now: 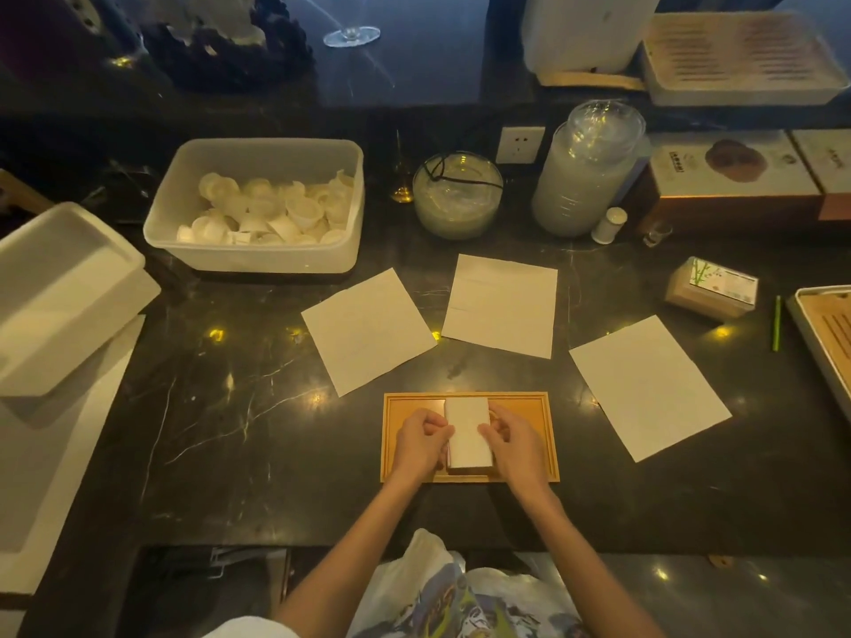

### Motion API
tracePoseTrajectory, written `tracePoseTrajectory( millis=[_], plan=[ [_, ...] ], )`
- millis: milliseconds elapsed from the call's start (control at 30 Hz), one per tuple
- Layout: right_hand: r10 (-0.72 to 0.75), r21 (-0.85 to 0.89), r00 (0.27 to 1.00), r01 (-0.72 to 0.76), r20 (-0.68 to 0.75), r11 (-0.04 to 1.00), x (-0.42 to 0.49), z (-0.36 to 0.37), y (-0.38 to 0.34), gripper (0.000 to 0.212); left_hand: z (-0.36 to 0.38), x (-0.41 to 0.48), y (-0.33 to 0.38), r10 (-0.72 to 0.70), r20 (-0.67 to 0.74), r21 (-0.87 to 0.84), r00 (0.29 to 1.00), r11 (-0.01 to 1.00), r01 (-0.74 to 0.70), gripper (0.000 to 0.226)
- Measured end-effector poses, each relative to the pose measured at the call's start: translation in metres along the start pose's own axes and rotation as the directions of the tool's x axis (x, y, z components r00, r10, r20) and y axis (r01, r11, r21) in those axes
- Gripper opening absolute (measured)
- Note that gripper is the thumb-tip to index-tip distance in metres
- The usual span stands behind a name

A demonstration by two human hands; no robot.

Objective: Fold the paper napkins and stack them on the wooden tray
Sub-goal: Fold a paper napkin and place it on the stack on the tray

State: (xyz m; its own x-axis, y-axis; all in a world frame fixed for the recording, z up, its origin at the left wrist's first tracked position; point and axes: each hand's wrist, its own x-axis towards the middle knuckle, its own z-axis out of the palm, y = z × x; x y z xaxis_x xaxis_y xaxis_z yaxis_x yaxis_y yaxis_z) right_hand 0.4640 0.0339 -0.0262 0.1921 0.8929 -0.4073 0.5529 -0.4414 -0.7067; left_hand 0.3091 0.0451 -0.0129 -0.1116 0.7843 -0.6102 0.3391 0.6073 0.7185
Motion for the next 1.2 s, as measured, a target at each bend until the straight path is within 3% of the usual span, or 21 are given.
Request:
tracePoseTrajectory(
  millis=[233, 400, 500, 667, 800, 967, 1100, 1200],
  plan=[
    [0.059, 0.138, 0.998, -0.06, 0.01, 0.989, -0.005, -0.003, 0.007, 0.047, -0.003, 0.001, -0.001, 0.0, -0.043, 0.032, 0.999, 0.999, 0.001, 0.01],
    [0.16, 0.419, 0.949, -0.266, 0.27, 0.868, -0.022, -0.005, -0.001, 0.044, 0.002, -0.014, 0.001, 0.016, 0.072, 0.043, 0.997, 0.999, -0.019, 0.045],
    [0.142, 0.459, 0.94, -0.279, 0.31, 0.844, -0.03, 0.002, -0.003, 0.045, 0.01, -0.024, 0.0, 0.06, 0.149, 0.044, 0.987, 0.997, -0.067, 0.04],
    [0.127, 0.468, 0.931, -0.286, 0.342, 0.836, -0.034, 0.01, -0.004, 0.074, 0.017, -0.027, -0.004, 0.081, 0.138, 0.068, 0.987, 0.994, -0.091, 0.039],
    [0.136, 0.468, 0.931, -0.292, 0.339, 0.834, -0.031, 0.011, -0.004, 0.067, 0.019, -0.026, -0.004, 0.082, 0.14, 0.119, 0.987, 0.988, -0.099, 0.042],
    [0.038, 0.409, 0.94, -0.183, 0.339, 0.894, -0.031, 0.006, -0.001, 0.066, 0.012, -0.026, -0.004, 0.105, 0.172, 0.133, 0.98, 0.983, -0.128, 0.051],
    [-0.111, 0.304, 0.95, 0.018, 0.292, 0.953, -0.021, -0.015, 0.012, 0.061, -0.009, -0.023, -0.007, 0.272, 0.209, 0.176, 0.939, 0.934, -0.31, 0.058],
    [-0.186, 0.139, 0.916, 0.144, 0.355, 0.98, -0.009, -0.03, 0.014, 0.06, -0.021, -0.013, -0.009, 0.284, 0.269, 0.288, 0.92, 0.888, -0.359, 0.055]
  ],
)
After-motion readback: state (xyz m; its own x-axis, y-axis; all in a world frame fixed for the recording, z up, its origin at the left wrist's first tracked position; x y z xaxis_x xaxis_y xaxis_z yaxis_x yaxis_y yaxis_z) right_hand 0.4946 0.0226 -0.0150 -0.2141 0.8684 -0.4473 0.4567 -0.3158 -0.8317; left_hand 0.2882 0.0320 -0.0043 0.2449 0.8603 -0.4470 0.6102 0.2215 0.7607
